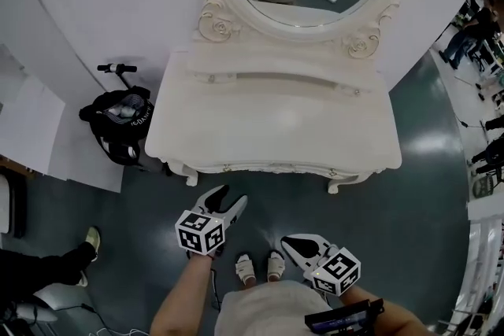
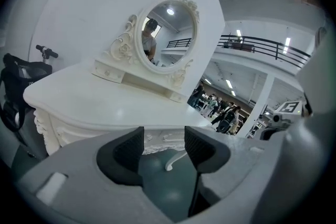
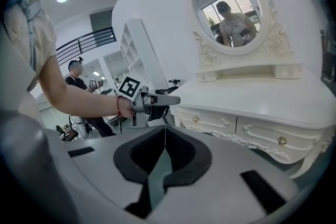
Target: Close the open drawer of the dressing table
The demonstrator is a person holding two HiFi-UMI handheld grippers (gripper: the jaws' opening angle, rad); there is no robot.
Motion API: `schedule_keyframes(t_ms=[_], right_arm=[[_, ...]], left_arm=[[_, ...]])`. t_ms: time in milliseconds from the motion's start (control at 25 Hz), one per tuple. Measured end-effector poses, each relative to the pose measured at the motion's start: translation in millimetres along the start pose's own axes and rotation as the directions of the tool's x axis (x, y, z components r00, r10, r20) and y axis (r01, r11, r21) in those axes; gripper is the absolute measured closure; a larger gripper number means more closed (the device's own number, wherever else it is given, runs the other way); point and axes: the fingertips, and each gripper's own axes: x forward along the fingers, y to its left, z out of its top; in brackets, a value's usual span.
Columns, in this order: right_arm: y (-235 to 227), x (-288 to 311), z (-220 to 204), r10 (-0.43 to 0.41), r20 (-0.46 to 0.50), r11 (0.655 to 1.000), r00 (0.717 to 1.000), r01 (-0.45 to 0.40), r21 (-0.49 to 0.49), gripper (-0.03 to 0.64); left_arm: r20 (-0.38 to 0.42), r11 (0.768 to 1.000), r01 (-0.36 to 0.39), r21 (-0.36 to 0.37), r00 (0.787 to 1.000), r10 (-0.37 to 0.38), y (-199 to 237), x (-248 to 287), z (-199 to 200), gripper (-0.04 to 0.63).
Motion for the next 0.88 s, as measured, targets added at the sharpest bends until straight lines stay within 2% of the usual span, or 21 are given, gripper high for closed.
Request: schedule_keyframes(t_ms=[200,640,760,880], right_arm=[[7,-10,11,-0.009,0.037,1.0,0.999,0.01,-0.023,0.6],[18,-35,36,-0.027,0.117,0.997,0.993,0.036,-0.069,0.6],[21,-41,39,-0.034,0.134,0.997,0.99,0.044,-0.071,0.6],[21,-49,39,-0.046,0.154,0.997,0.987,0.056,-0.059,0.6]], left_arm=[[0.017,0.998,0.035,0.051,0.999,-0.036,-36,-24,9,0.357],[0.081,0.995,0.07,0.069,0.994,-0.076,-100,-63,21,0.413],[0.093,0.994,0.07,0.081,0.993,-0.078,-111,-72,23,0.436],[0.102,0.992,0.076,0.096,0.991,-0.086,-123,-79,23,0.492]])
